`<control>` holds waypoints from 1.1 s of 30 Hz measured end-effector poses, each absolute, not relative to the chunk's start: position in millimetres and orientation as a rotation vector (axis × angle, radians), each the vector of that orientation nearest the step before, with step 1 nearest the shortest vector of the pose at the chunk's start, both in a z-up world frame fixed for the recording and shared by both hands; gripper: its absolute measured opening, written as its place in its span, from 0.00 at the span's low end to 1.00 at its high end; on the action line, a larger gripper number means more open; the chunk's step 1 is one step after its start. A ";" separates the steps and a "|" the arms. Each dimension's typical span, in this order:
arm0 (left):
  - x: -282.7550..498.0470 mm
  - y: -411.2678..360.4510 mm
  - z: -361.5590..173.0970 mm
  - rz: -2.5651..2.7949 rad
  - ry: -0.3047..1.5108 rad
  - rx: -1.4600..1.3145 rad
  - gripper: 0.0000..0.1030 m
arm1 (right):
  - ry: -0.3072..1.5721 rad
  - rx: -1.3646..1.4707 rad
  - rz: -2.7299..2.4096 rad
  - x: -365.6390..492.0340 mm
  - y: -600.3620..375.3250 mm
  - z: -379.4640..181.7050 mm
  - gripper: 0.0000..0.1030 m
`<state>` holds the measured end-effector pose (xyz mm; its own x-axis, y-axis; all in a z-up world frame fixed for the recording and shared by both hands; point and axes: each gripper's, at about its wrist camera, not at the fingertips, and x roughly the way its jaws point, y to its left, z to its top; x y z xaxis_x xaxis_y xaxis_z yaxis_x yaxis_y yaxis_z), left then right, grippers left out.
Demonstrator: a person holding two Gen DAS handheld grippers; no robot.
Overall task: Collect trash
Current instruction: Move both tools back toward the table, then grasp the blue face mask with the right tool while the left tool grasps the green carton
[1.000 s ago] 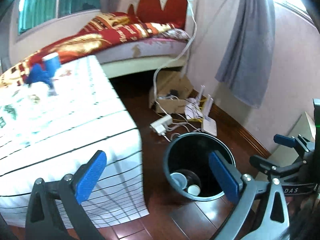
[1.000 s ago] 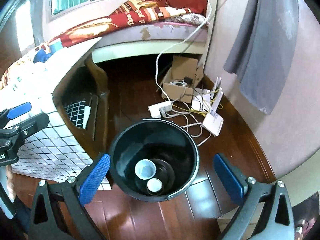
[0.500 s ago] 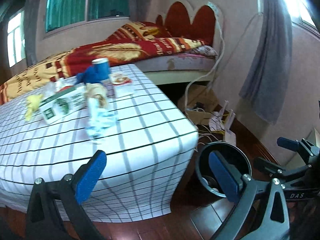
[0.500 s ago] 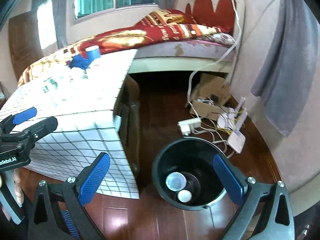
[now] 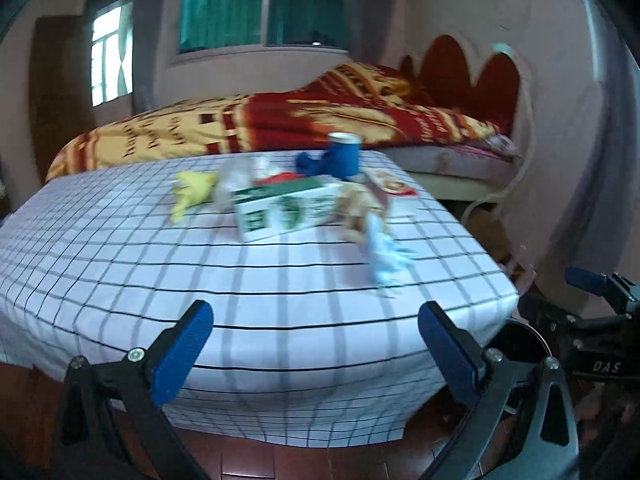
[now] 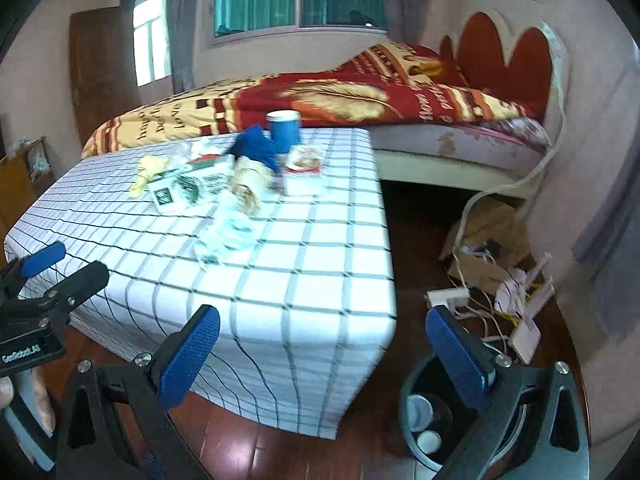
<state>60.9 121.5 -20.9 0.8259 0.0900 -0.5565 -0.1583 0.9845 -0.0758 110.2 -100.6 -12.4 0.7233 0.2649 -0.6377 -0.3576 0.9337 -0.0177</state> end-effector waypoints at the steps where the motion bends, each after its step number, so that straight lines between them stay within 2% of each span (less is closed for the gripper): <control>1: 61.4 131.4 -23.3 0.142 0.591 -0.130 0.99 | 0.678 -0.139 0.357 113.8 -90.6 -11.9 1.00; 13: 83.8 174.5 -43.8 0.180 0.631 -0.139 0.99 | 0.716 -0.156 0.416 169.8 -6.8 -34.9 1.00; 16: 91.2 177.1 -46.7 0.178 0.633 -0.139 0.99 | 0.741 -0.146 0.405 184.4 -0.6 -44.5 0.97; 18: 97.0 179.3 -48.2 0.173 0.636 -0.142 0.99 | 0.758 -0.140 0.407 191.8 1.1 -49.1 0.85; 22: 110.8 179.7 -50.3 0.150 0.647 -0.148 0.99 | 0.783 -0.140 0.428 201.4 6.4 -56.7 0.77; 24: 117.6 179.8 -50.6 0.134 0.649 -0.147 0.99 | 0.794 -0.147 0.455 203.7 9.3 -59.1 0.49; 26: 124.6 180.9 -49.5 0.126 0.648 -0.137 0.99 | 0.791 -0.146 0.473 201.1 6.7 -57.9 0.44; 33: 164.8 192.6 -42.7 0.074 0.645 -0.157 0.99 | 0.731 -0.107 0.406 203.8 -15.8 -40.5 0.44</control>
<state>164.8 192.6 -42.7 0.7972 0.0202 -0.6034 -0.1176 0.9855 -0.1223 203.8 -15.8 -40.5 0.6705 0.3231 -0.6679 -0.3968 0.9168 0.0452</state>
